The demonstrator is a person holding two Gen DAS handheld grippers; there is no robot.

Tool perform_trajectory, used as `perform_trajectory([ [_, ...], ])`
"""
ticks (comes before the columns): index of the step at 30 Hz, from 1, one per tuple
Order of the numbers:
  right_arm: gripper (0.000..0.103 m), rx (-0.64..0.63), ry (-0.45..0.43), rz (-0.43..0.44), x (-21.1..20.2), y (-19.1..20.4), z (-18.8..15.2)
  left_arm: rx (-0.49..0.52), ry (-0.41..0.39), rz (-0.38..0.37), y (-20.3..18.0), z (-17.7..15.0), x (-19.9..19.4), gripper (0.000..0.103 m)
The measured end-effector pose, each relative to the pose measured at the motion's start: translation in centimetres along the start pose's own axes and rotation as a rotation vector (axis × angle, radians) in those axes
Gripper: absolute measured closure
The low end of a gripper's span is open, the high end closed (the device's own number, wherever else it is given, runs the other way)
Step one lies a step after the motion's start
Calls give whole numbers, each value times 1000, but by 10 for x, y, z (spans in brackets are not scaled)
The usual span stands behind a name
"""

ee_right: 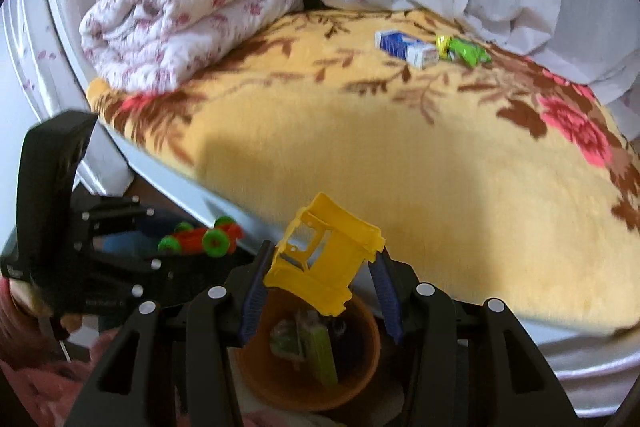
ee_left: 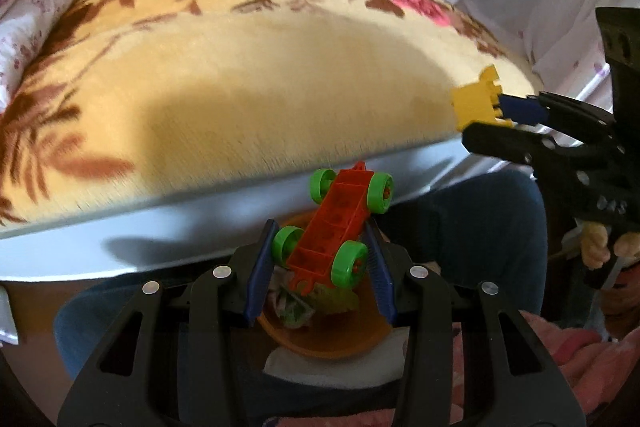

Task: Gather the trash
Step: 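Lower the toy car and yellow piece into the orange bin and release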

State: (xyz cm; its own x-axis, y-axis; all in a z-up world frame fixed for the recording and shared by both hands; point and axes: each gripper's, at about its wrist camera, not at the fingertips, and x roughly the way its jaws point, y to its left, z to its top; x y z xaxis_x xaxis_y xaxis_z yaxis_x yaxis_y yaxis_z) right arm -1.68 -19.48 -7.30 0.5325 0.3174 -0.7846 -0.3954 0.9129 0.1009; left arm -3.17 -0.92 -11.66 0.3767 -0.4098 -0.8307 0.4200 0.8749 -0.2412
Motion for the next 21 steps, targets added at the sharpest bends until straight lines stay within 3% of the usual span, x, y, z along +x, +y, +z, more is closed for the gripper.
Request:
perform_trajectory([
  [10,55,6,142,14,31,4,-52,16,166,22,-10,-35,45,61],
  [21,55,34,276,25,81,2,-80,5,322,57,-4,-60,94,61],
])
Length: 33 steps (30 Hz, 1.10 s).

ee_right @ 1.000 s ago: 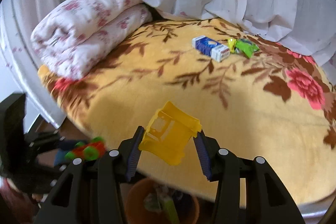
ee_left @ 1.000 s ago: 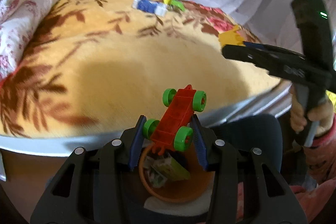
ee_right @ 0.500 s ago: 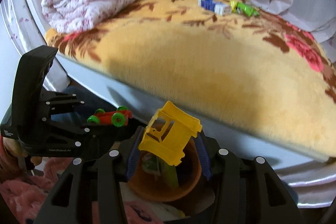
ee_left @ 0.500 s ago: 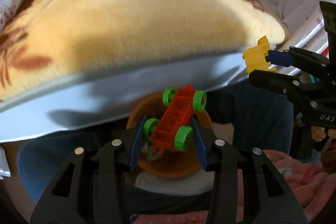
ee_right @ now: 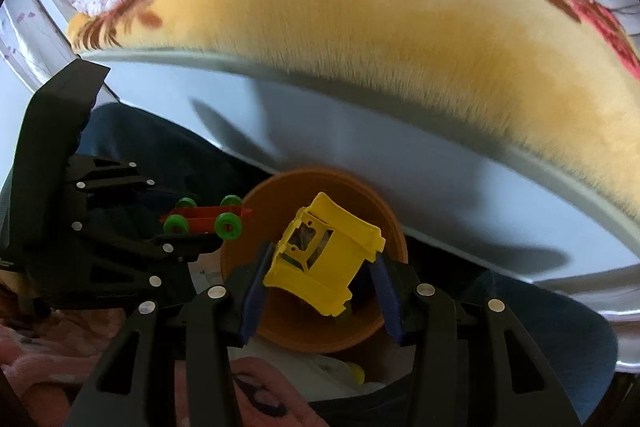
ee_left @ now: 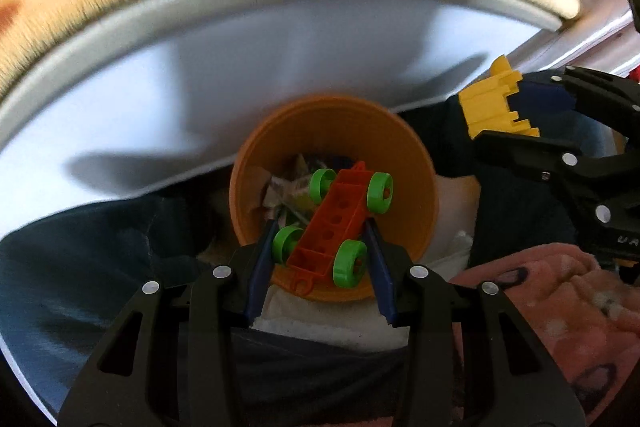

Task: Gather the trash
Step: 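Lower the toy car and yellow piece into the orange bin and release, then grasp the blue-white carton with the left tool while the right tool grasps the green snack bag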

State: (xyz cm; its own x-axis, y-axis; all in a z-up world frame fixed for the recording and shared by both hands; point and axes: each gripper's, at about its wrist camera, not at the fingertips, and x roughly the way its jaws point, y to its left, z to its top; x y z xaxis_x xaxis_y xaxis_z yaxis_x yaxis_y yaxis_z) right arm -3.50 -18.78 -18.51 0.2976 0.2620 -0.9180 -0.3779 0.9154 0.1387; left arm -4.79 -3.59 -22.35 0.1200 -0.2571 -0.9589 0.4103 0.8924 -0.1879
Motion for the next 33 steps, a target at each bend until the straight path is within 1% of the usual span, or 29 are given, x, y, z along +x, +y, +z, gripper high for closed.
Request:
perform_trajectory([
  [2,55,4,22,-4,10,-1,-2,-13,36,-2,2,-3,12,61],
  [6,55,25,63,0,24,-5,-5,-15,84,9,2,-3,29,61],
  [13,54,31,101,-3,35,-6,-7,-36,124,12,6,-2,42,61],
  [15,53,31,105,-2,36,-6,-7,-47,127,27,8,-2,41,57],
  [16,46,31,110,-4,37,-6,-7,-50,124,38,9,-2,41,50],
  [17,38,28,114,-7,38,-4,-8,-50,121,42,9,-2,39,38],
  [19,36,22,115,-26,39,-4,-7,-51,112,59,8,-1,38,27],
  [21,30,19,114,-25,37,-4,-7,-53,112,66,8,-1,38,27],
  [22,26,19,111,-35,36,-5,-8,-59,117,69,9,-2,39,25],
  [24,26,18,105,-43,34,-6,-8,-70,118,72,11,-2,39,24],
  [26,23,21,99,-50,31,-7,-8,-73,110,75,11,-3,36,23],
  [28,23,23,95,-51,30,-7,-10,-73,99,85,10,-3,32,23],
  [31,23,22,83,-52,23,-10,-11,-74,77,87,8,-3,23,23],
  [33,23,24,66,-46,17,-8,-10,-72,49,83,7,-1,12,23],
])
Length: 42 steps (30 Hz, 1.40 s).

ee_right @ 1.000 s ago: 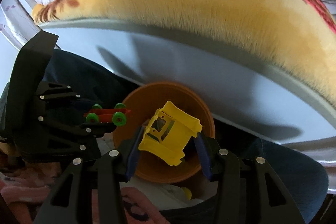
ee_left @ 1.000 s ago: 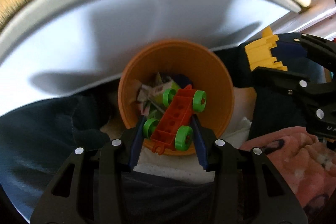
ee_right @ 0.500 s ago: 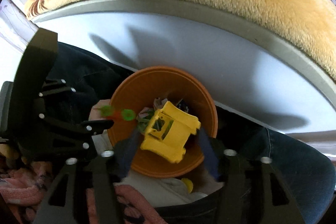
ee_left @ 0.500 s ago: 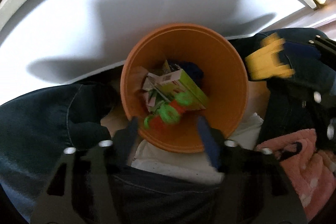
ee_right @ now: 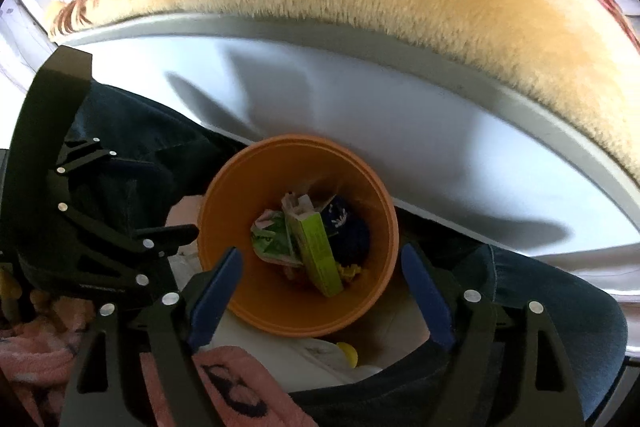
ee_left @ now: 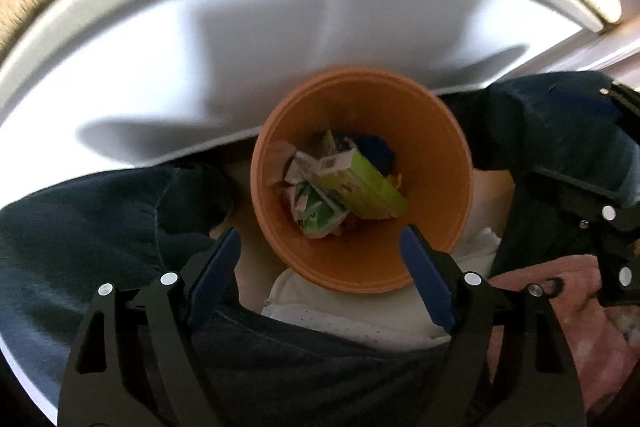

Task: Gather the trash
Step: 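Grasp the blue-white carton with the left tool while the right tool grasps the green snack bag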

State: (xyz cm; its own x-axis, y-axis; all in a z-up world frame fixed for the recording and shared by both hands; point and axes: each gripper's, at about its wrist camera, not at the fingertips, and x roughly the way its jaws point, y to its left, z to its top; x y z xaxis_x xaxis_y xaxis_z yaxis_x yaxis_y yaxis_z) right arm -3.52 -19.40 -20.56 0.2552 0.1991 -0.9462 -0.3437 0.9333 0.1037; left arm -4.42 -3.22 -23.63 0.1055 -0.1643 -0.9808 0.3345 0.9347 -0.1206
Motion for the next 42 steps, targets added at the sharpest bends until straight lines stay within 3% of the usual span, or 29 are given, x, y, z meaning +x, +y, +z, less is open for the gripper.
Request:
perform_trajectory([
  [11,20,35,-192,30,-69,-15,22,-9,-218,-3,1,33,-85,17],
  [20,20,62,-286,46,-95,-34,38,-3,-343,-9,7,93,-134,15],
  [27,19,79,-318,63,-101,-47,45,-87,-426,-127,19,199,-157,15],
  [30,19,97,-329,68,-101,-56,50,-170,-428,-204,27,249,-155,15],
  [35,19,122,-341,88,-101,-69,58,-343,-425,-210,49,343,-144,15],
  [39,19,138,-358,93,-103,-83,65,-452,-358,-199,65,404,-120,15],
  [42,19,155,-363,102,-102,-94,67,-557,-292,-212,77,433,-99,15],
])
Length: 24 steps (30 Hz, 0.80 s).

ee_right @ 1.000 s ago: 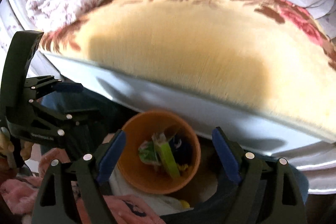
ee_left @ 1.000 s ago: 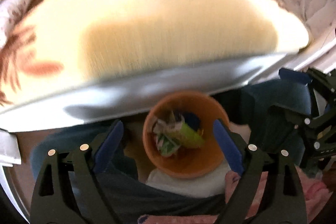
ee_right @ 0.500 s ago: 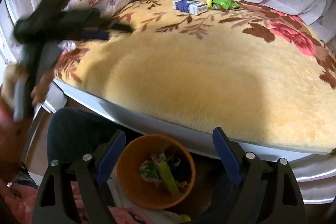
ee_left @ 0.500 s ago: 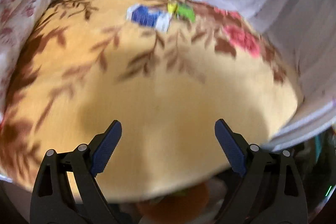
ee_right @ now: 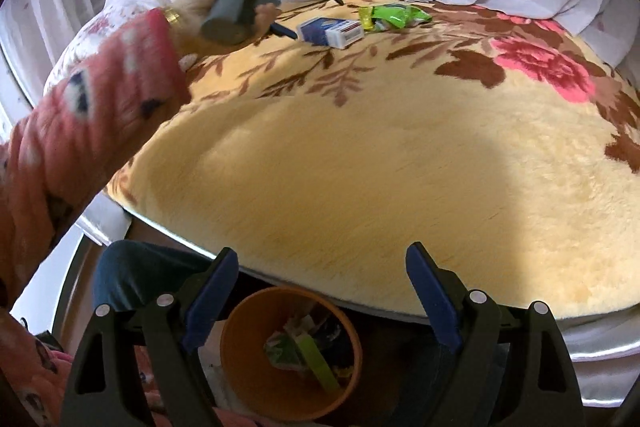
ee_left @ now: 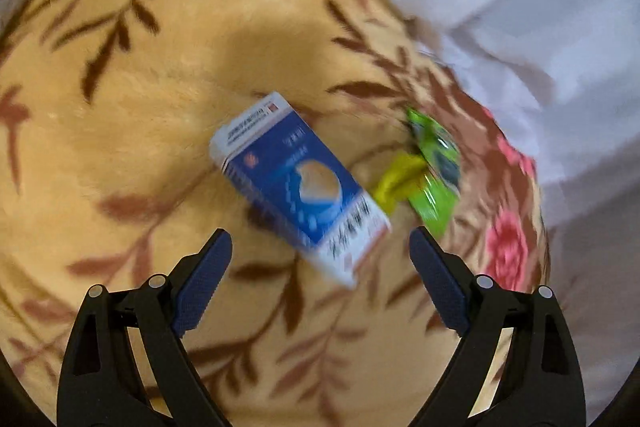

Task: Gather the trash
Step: 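Grasp the blue-white carton with the left tool while the right tool grasps the green snack bag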

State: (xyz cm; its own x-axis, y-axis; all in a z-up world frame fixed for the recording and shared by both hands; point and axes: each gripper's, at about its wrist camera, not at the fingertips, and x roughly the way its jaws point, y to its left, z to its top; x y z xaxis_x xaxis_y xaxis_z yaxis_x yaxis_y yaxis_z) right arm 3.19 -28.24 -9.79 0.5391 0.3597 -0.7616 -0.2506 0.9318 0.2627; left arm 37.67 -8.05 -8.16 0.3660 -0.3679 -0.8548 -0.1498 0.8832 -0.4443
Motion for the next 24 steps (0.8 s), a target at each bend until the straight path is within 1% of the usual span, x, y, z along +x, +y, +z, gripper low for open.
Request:
perform_trajectory([
  [4,19,16,2,10,3,-10,2,-95,24,39,6,19,23,15],
  [6,19,21,6,16,4,-14,1,-116,54,56,7,24,34,15],
  [8,19,30,8,17,6,-19,1,-115,60,78,7,26,39,15],
  [9,19,35,8,18,6,-20,1,-107,48,91,6,25,38,17],
  [10,19,40,7,19,6,-21,1,-97,33,112,5,24,37,28],
  [11,19,42,5,19,5,-22,1,-87,20,128,3,23,34,31],
  [12,19,44,2,18,4,-22,0,-75,11,121,3,21,32,32],
  [13,19,44,-1,20,2,-23,0,-62,6,116,3,18,30,35],
  [15,19,41,-7,18,-1,-21,0,-31,-1,117,4,14,23,37],
  [18,19,35,-22,19,-9,-16,-1,19,-42,112,4,3,3,37],
  [24,19,34,-44,16,-20,-9,-1,188,-152,128,0,-34,-55,37],
])
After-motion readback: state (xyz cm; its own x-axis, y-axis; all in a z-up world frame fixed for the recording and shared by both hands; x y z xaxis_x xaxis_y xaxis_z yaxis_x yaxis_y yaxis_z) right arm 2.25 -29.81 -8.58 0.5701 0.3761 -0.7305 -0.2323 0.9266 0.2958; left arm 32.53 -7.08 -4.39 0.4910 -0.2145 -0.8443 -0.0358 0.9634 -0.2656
